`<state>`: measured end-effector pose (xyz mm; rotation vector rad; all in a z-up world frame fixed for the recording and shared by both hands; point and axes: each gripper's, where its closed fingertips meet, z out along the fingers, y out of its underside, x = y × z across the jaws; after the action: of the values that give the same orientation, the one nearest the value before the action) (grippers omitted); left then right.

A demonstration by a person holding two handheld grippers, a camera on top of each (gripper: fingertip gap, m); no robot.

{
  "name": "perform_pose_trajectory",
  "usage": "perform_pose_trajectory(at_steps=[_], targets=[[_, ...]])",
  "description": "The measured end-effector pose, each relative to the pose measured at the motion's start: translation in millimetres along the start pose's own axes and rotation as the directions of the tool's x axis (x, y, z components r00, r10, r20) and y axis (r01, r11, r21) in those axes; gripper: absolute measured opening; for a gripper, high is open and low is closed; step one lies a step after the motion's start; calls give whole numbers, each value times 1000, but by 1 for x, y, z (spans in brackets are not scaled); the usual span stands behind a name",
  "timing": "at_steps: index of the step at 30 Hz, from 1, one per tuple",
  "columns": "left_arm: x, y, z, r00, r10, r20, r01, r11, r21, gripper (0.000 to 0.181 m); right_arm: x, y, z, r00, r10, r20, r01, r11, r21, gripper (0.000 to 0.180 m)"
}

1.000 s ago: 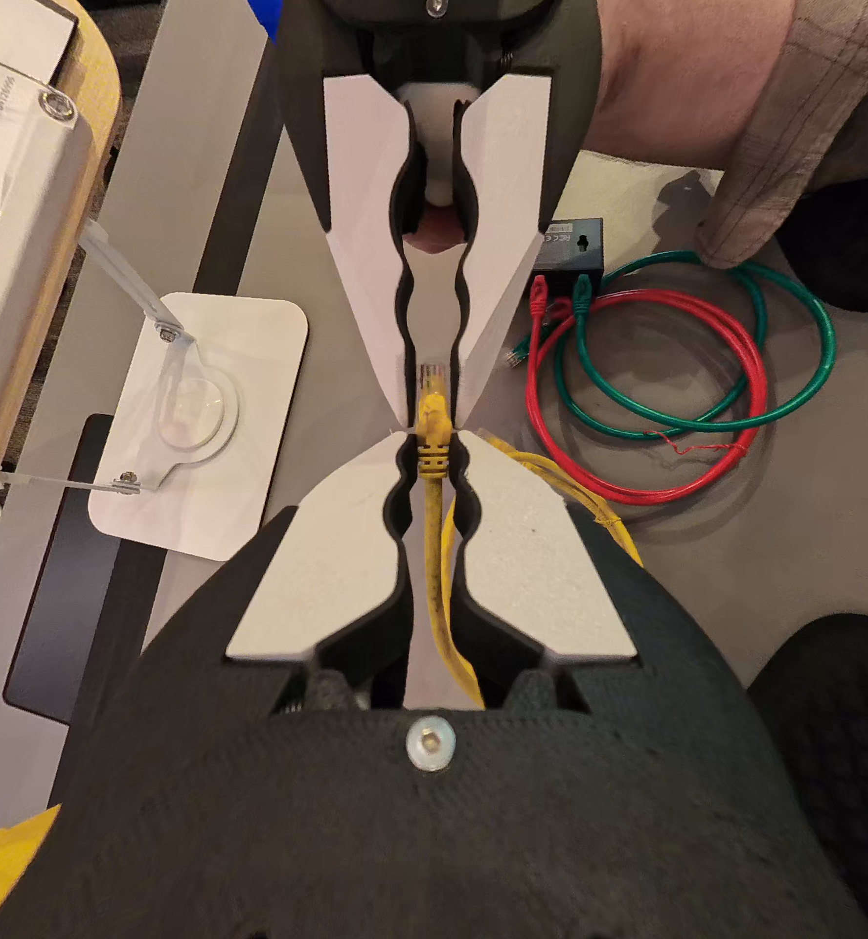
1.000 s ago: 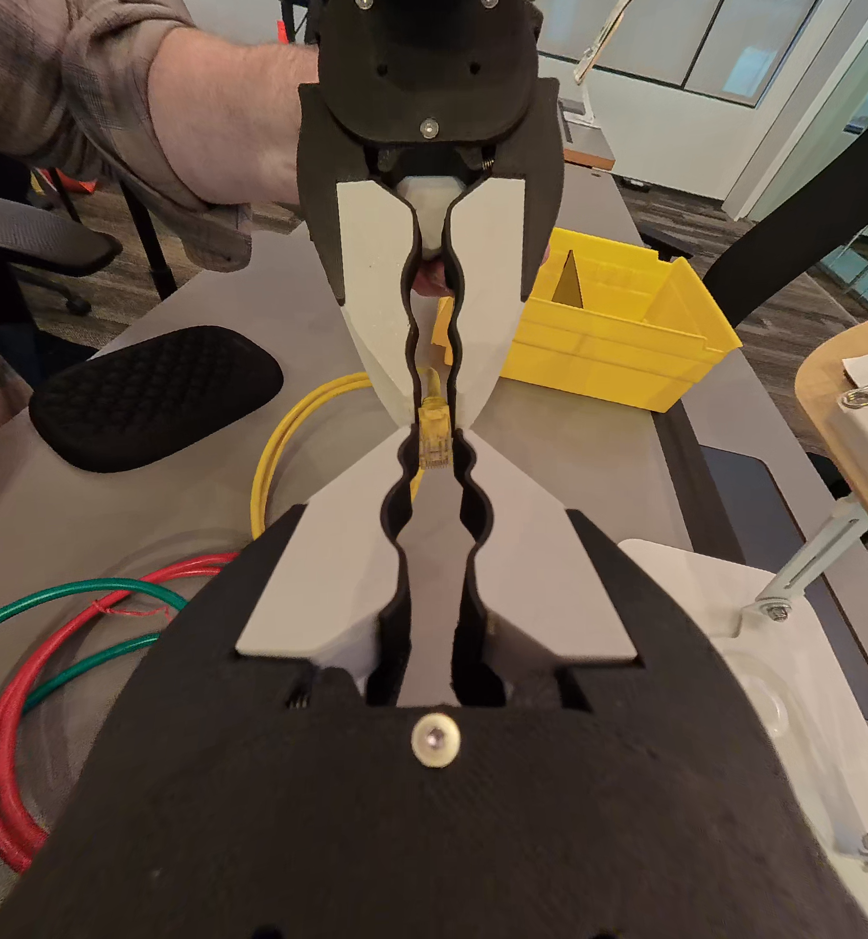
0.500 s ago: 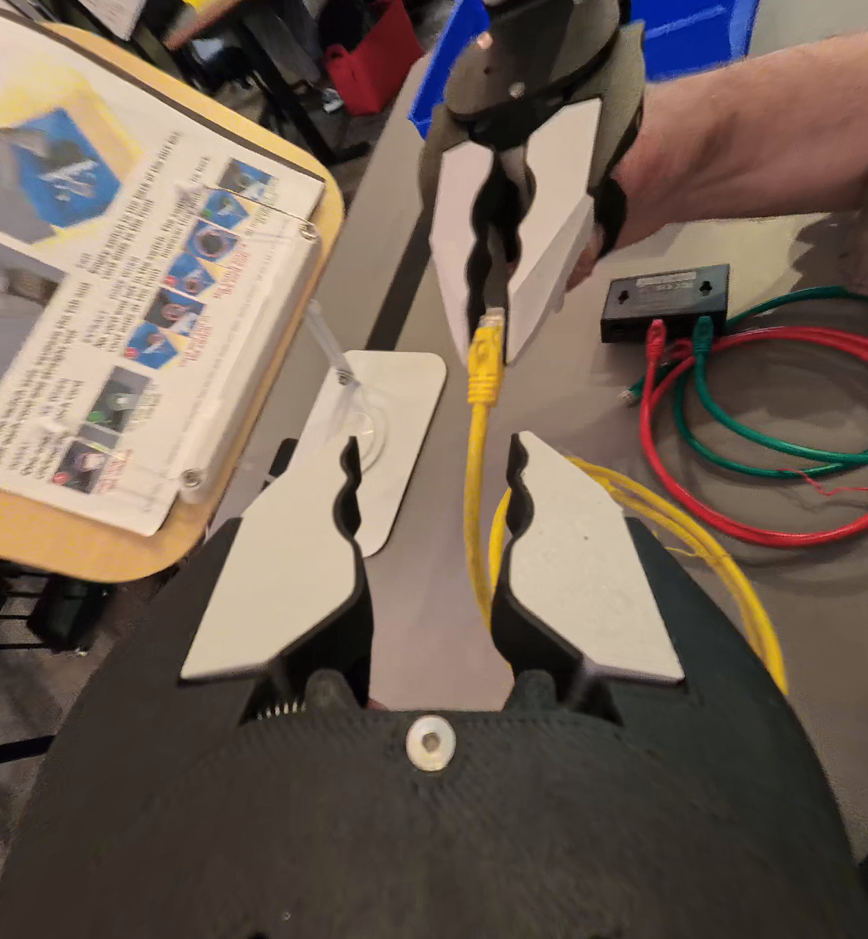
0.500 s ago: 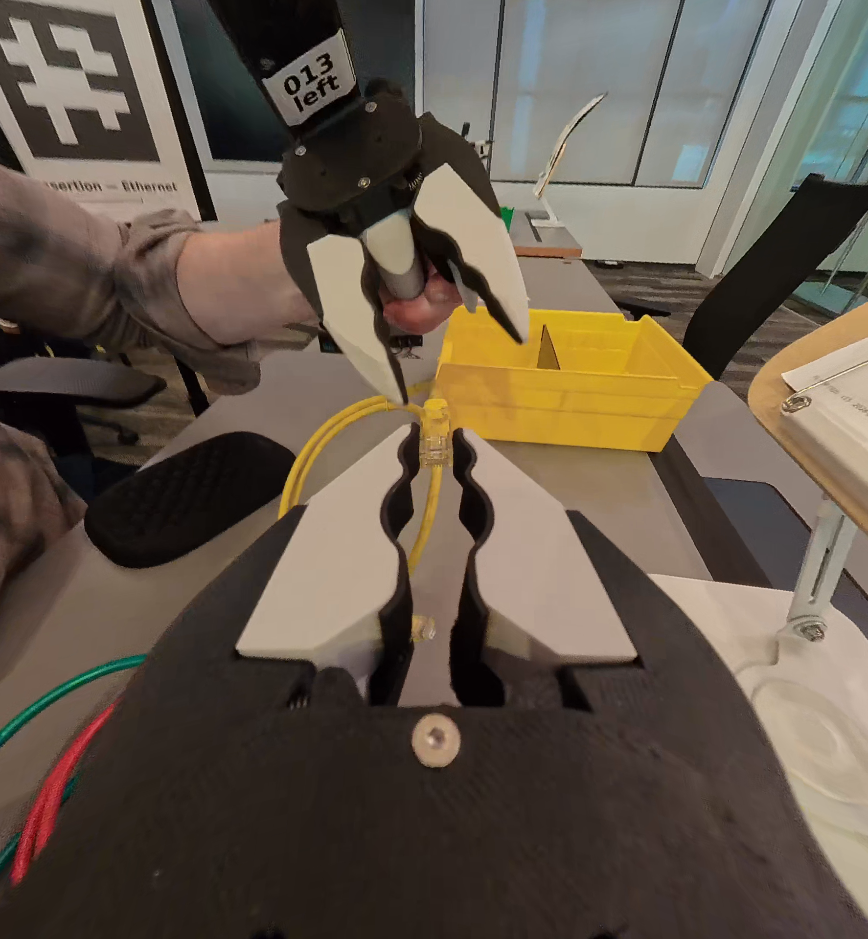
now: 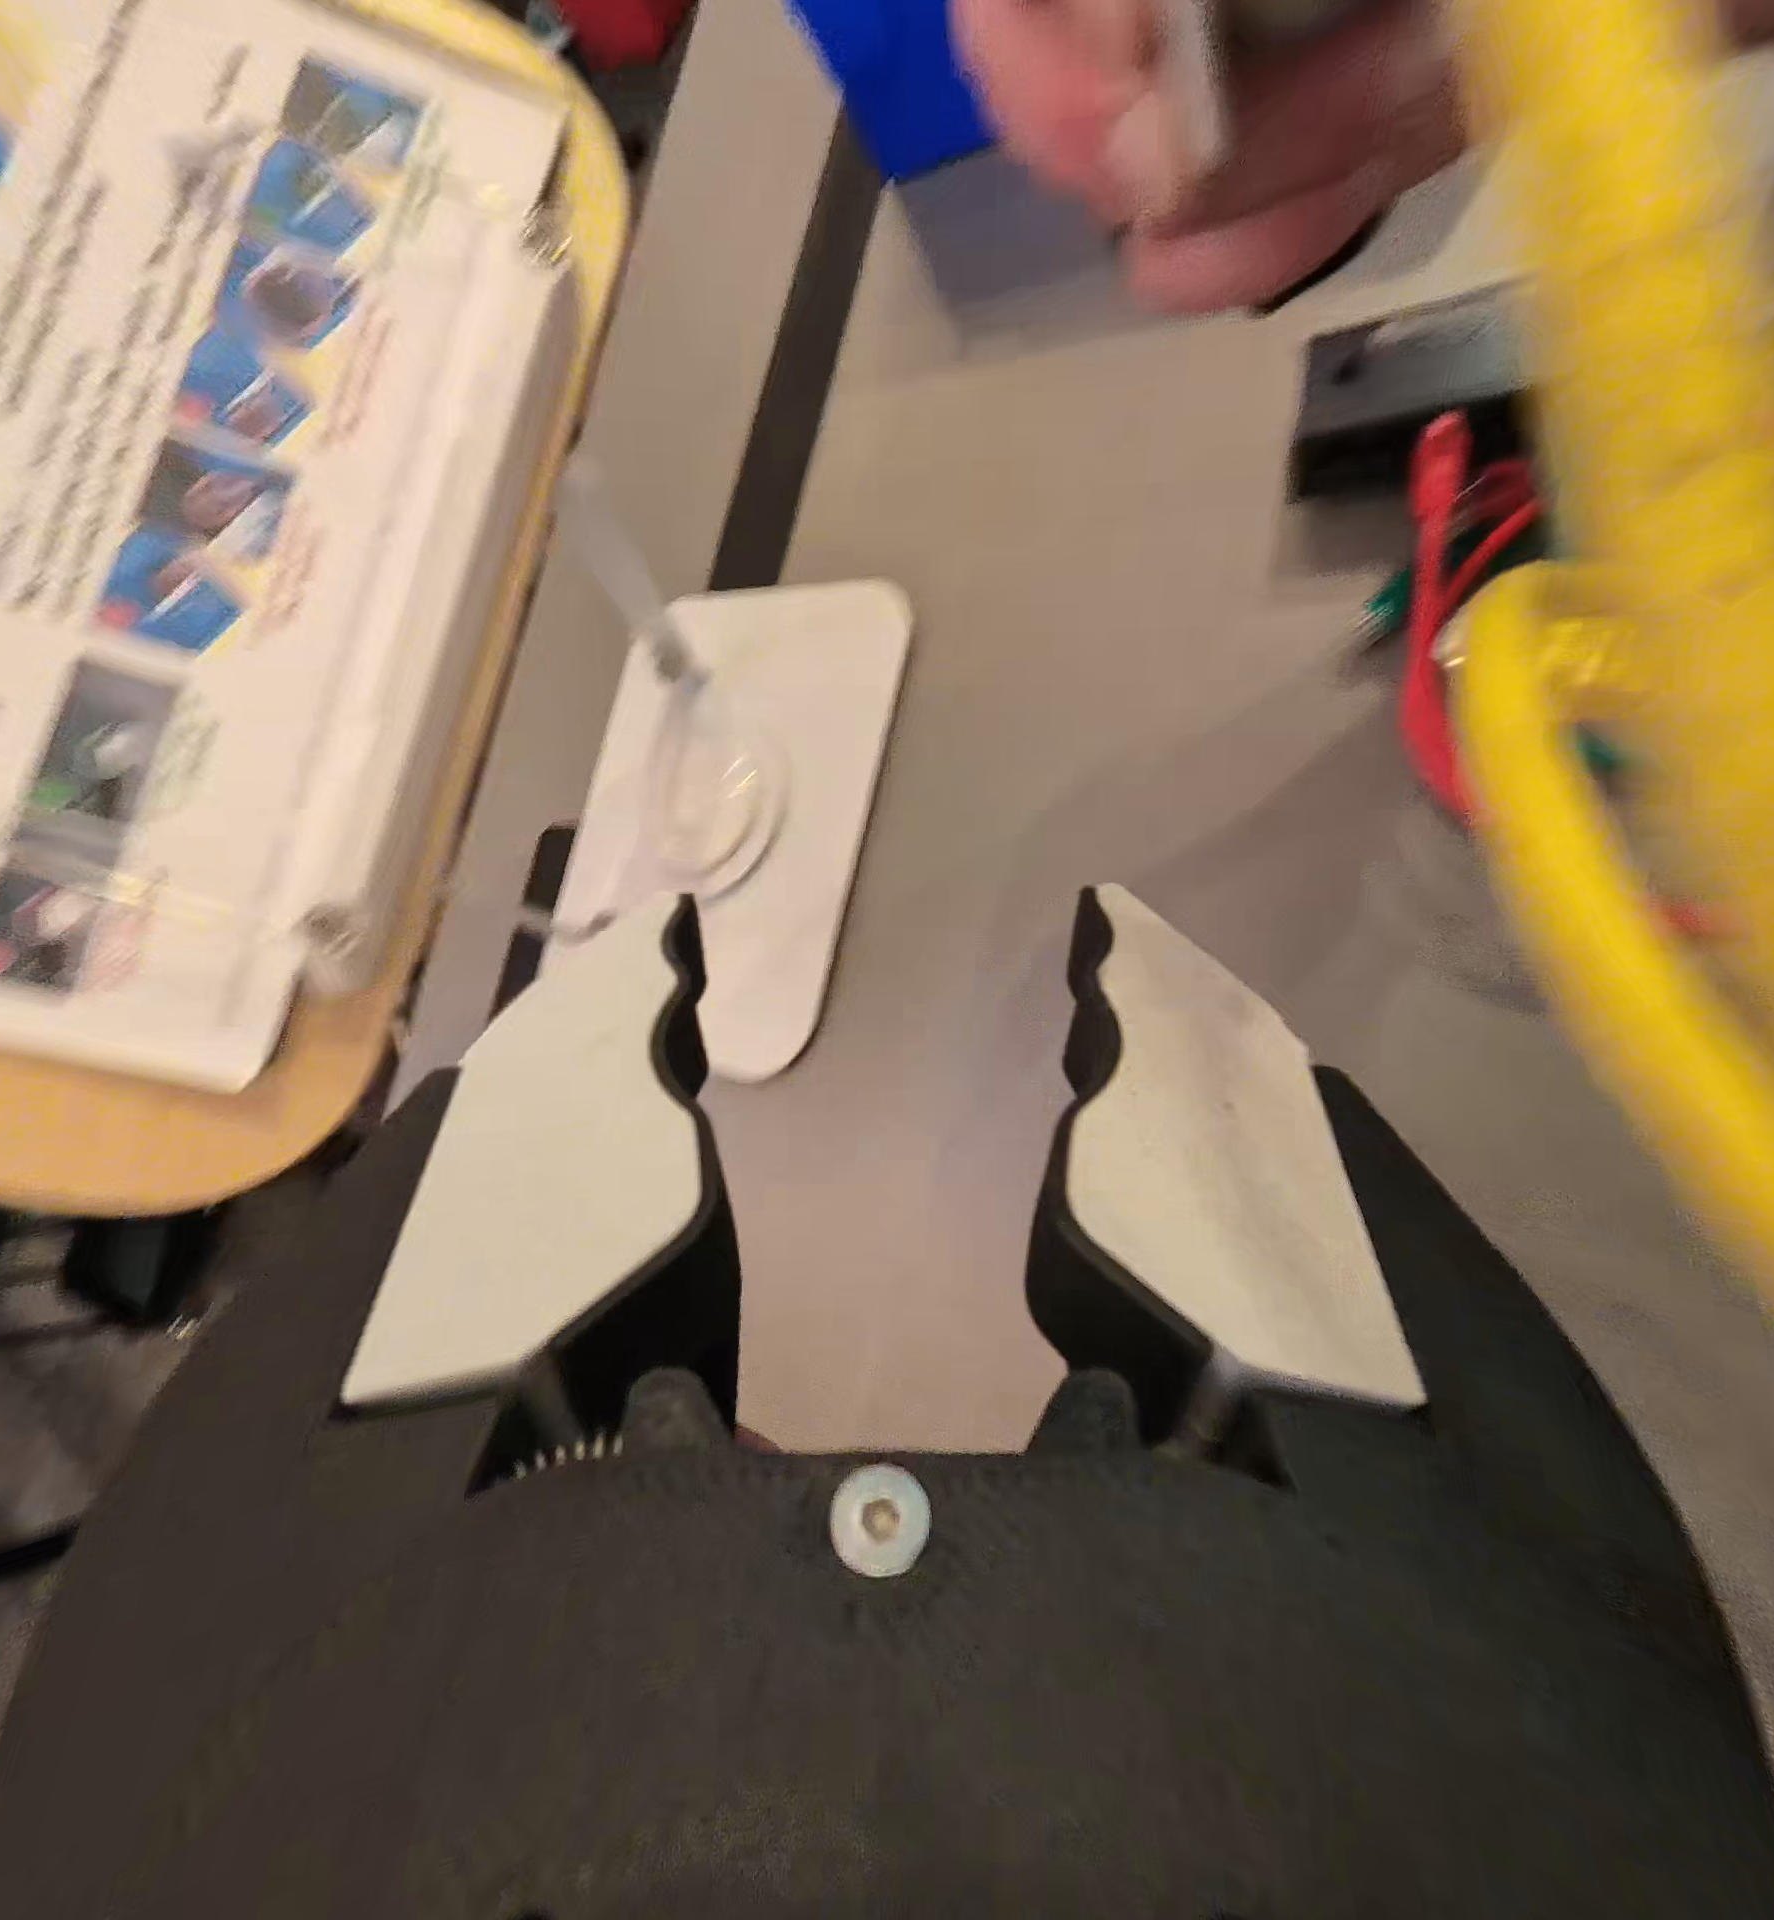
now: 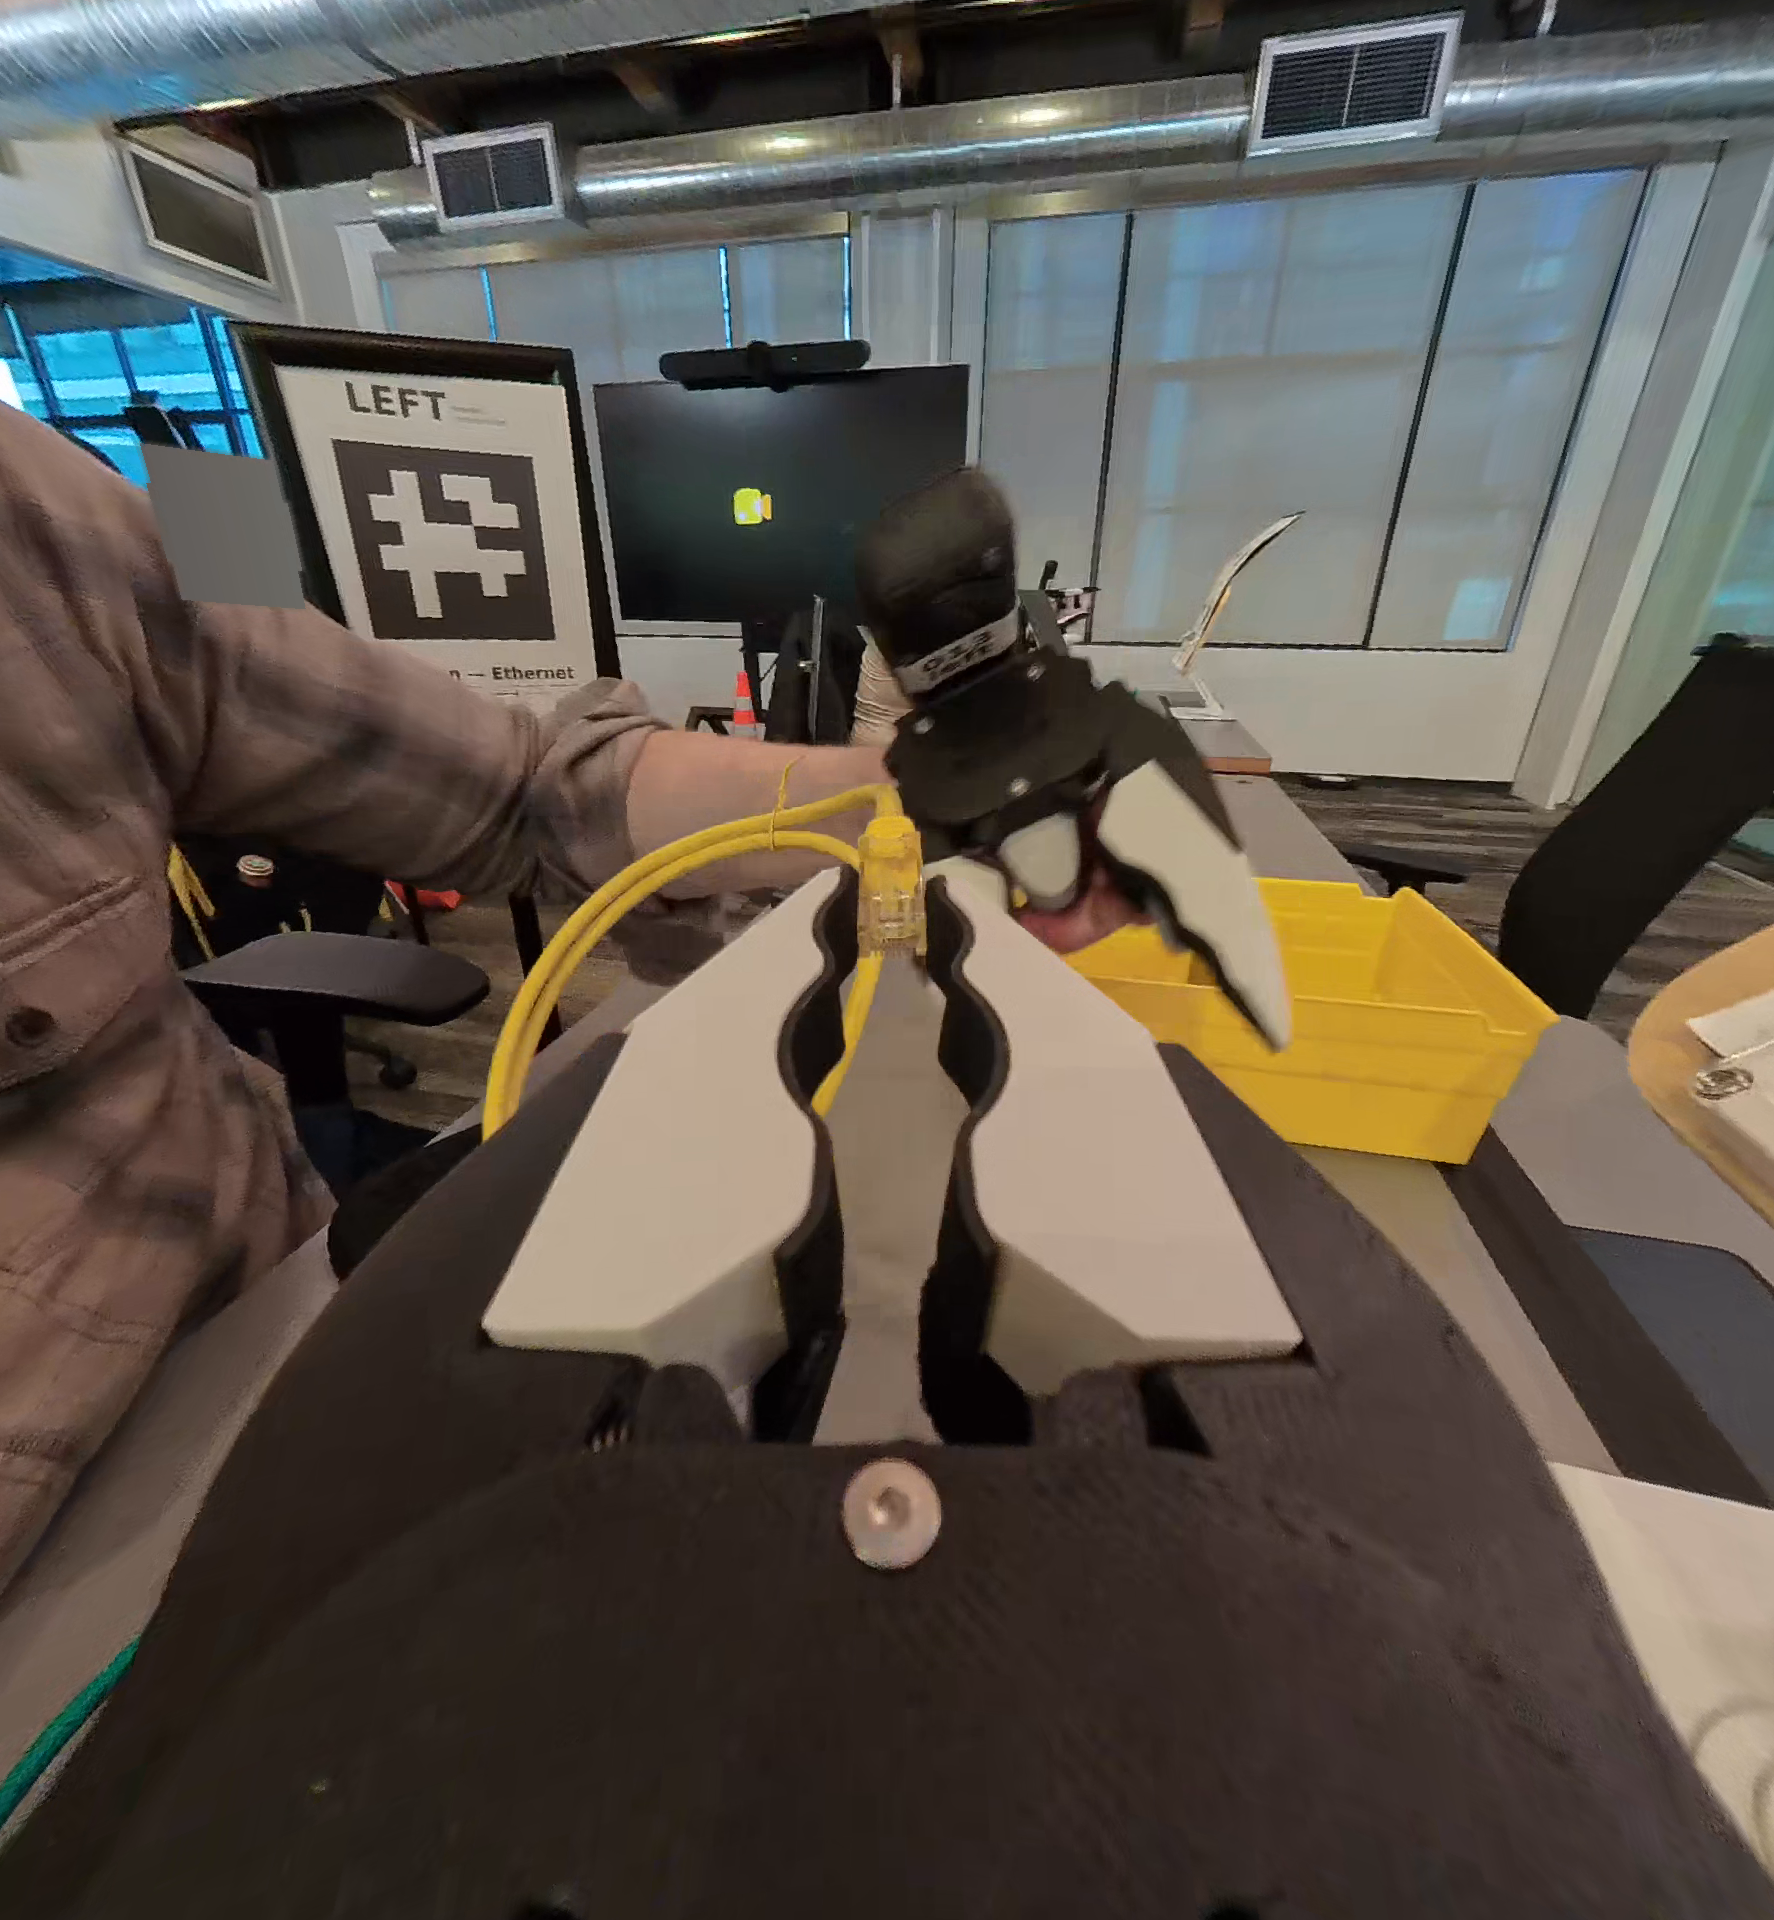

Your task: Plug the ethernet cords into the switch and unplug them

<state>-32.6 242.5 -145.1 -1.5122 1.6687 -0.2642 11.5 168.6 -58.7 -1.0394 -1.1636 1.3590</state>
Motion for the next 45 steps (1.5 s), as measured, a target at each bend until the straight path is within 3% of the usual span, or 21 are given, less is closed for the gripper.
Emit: perform_pose_trajectory(at_steps=[4,9,14,21,25,29,32,33,35,38,39,41,43,45], targets=[[23,-52,1,997,-64,-51,75,963,260,70,9,5,-6,999,-11,-50,9,1000,-30,10],[15,-93,-25,975,-194,-112,224,825,519,61,16,8,-15,996,-23,-91,17,998,-66,10],[14,-110,-27,953,-239,-186,303,749,589,42,18,13,-18,990,-73,-123,54,987,-151,11],[21,-113,-13,942,-234,-240,331,766,551,12,20,19,-26,979,-141,-149,98,960,-261,10],[20,-118,-13,934,-254,-250,354,734,579,12,19,15,-28,979,-137,-149,96,962,-256,10],[8,-118,-15,949,-286,-133,306,734,607,12,31,8,-29,964,-130,-231,74,968,-239,15],[-10,-113,-18,951,-310,9,243,764,598,12,46,-2,-42,922,-181,-342,96,964,-249,41],[-17,-111,-21,946,-317,66,217,774,595,11,46,-5,-47,910,-217,-354,122,954,-272,39],[-27,-110,-29,938,-317,140,175,781,599,11,32,-8,-48,915,-279,-293,182,931,-318,29],[-33,-115,-38,935,-301,186,134,788,601,12,22,9,-36,946,-237,-219,137,909,-394,55],[-33,-118,-39,938,-290,189,124,791,599,12,22,16,-30,952,-227,-205,128,905,-407,54],[-35,-122,-40,936,-274,219,96,800,593,12,23,29,-19,957,-222,-186,127,898,-421,34],[-38,-125,-42,928,-272,253,75,805,589,12,22,35,-9,962,-209,-176,120,902,-415,4],[-48,-123,-45,899,-294,324,64,820,569,12,24,35,-4,953,-231,-197,132,900,-415,0]])
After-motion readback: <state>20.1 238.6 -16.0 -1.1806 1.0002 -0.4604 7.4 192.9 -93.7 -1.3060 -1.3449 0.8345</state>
